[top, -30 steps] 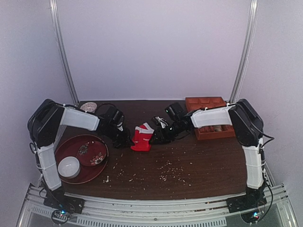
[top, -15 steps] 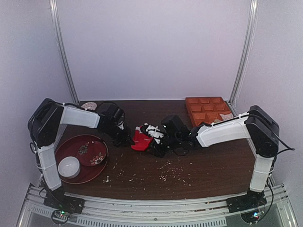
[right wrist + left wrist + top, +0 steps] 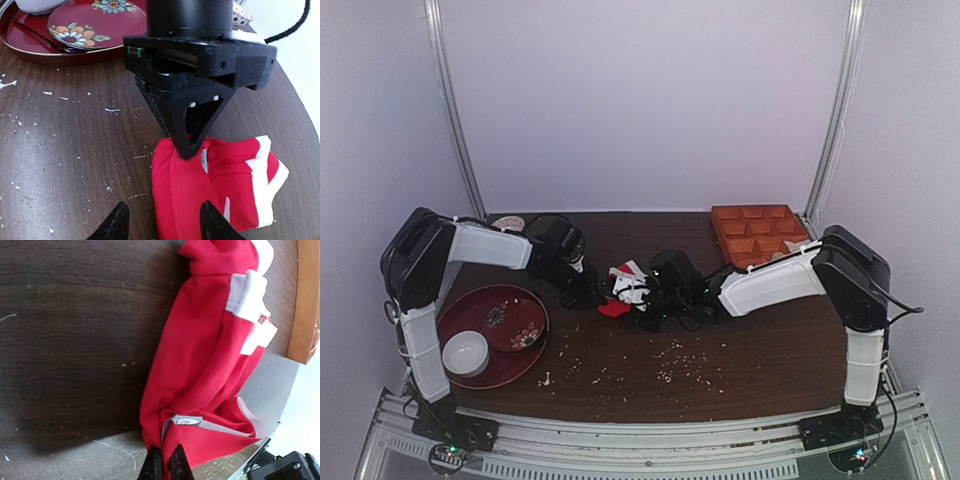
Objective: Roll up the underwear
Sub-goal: Roll the underwear at the center of the board.
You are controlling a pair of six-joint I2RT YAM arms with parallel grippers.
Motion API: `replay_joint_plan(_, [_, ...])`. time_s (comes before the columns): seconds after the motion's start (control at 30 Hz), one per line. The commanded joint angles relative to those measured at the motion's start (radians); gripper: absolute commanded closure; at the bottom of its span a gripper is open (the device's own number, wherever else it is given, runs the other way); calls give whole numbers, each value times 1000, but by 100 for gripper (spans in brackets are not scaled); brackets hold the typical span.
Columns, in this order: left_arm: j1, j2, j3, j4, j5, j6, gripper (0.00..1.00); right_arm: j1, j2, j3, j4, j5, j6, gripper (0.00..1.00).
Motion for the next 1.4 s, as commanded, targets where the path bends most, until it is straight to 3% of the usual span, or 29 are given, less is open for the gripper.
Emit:
replay_joint_plan(0.0, [1, 20, 25, -5, 28, 15, 100, 8, 43, 43, -21, 18, -87, 53])
replay_joint_plan(0.73, [5, 31, 37, -10, 47, 13, 100, -2, 153, 96, -43, 152, -217, 52])
replay_joint_plan(1.13, [10, 36, 40, -10, 61, 14, 100, -14, 186, 136, -118, 148, -209, 67])
replay_joint_plan(1.37, [13, 38, 52, -17, 74, 11, 100, -20, 206, 229, -279, 157, -152, 70])
